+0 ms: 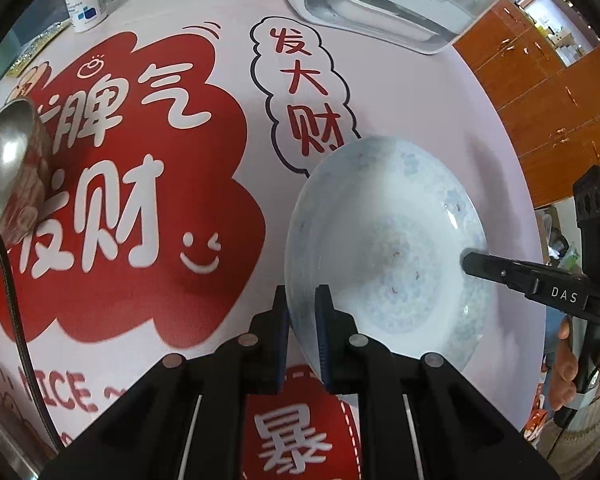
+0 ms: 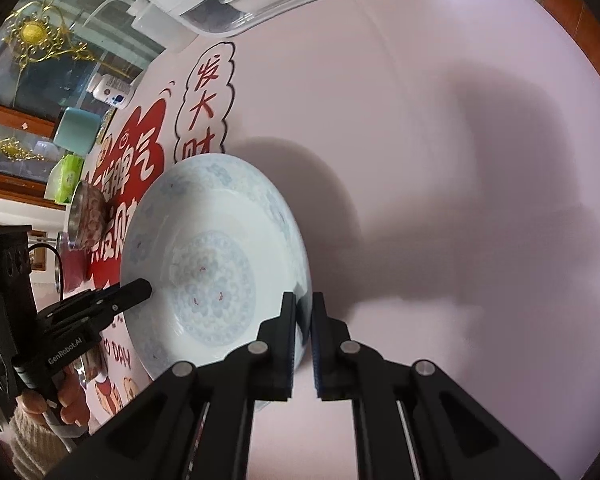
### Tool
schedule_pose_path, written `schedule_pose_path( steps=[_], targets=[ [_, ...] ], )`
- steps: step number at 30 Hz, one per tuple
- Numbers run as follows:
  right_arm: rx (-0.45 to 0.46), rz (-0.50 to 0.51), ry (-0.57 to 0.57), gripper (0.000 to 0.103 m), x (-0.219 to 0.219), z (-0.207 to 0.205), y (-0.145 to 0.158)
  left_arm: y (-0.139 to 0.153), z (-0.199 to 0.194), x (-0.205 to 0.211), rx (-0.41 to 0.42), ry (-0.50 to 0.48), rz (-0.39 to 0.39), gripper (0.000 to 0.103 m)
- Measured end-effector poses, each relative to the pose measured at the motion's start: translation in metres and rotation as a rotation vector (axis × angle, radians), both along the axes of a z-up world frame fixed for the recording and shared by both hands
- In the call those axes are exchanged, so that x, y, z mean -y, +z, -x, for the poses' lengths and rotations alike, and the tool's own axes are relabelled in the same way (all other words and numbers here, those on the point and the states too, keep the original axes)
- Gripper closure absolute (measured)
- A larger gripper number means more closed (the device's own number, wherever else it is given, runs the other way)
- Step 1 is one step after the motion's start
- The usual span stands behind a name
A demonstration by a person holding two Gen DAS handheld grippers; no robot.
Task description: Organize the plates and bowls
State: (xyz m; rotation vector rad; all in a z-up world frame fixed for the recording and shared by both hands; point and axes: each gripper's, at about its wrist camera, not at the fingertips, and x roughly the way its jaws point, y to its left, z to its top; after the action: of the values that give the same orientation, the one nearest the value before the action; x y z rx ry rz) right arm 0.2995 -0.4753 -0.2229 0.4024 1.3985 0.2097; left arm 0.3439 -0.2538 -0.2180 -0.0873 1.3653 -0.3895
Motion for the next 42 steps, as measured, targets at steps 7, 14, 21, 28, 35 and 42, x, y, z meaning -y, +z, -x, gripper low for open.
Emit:
schedule_pose_path(
  steps=[7,14,21,28,35,42],
  targets=[
    [0.023,-0.002,0.015,0.096,-0.010,0.027,0.020,0.021,0.026,-0.008,0.013,-0.003,-0.007,0.093],
    [0.049,-0.004,0.023,0.096,-0.030,0.066,0.047,0.051,0.062,-0.024,0.038,-0.009,-0.017,0.093],
    [0.082,0.001,0.018,0.096,-0.057,0.118,0.073,0.082,0.115,-0.048,0.067,-0.049,-0.032,0.093],
    [0.091,0.010,0.005,0.096,-0.086,0.172,0.080,0.092,0.178,-0.073,0.092,-0.076,-0.066,0.093],
    [0.095,0.018,-0.005,0.096,-0.112,0.227,0.070,0.084,0.236,-0.097,0.079,-0.094,-0.076,0.092],
    [0.091,0.010,-0.001,0.096,-0.132,0.274,0.054,0.065,0.279,-0.119,0.056,-0.095,-0.065,0.091]
  ],
)
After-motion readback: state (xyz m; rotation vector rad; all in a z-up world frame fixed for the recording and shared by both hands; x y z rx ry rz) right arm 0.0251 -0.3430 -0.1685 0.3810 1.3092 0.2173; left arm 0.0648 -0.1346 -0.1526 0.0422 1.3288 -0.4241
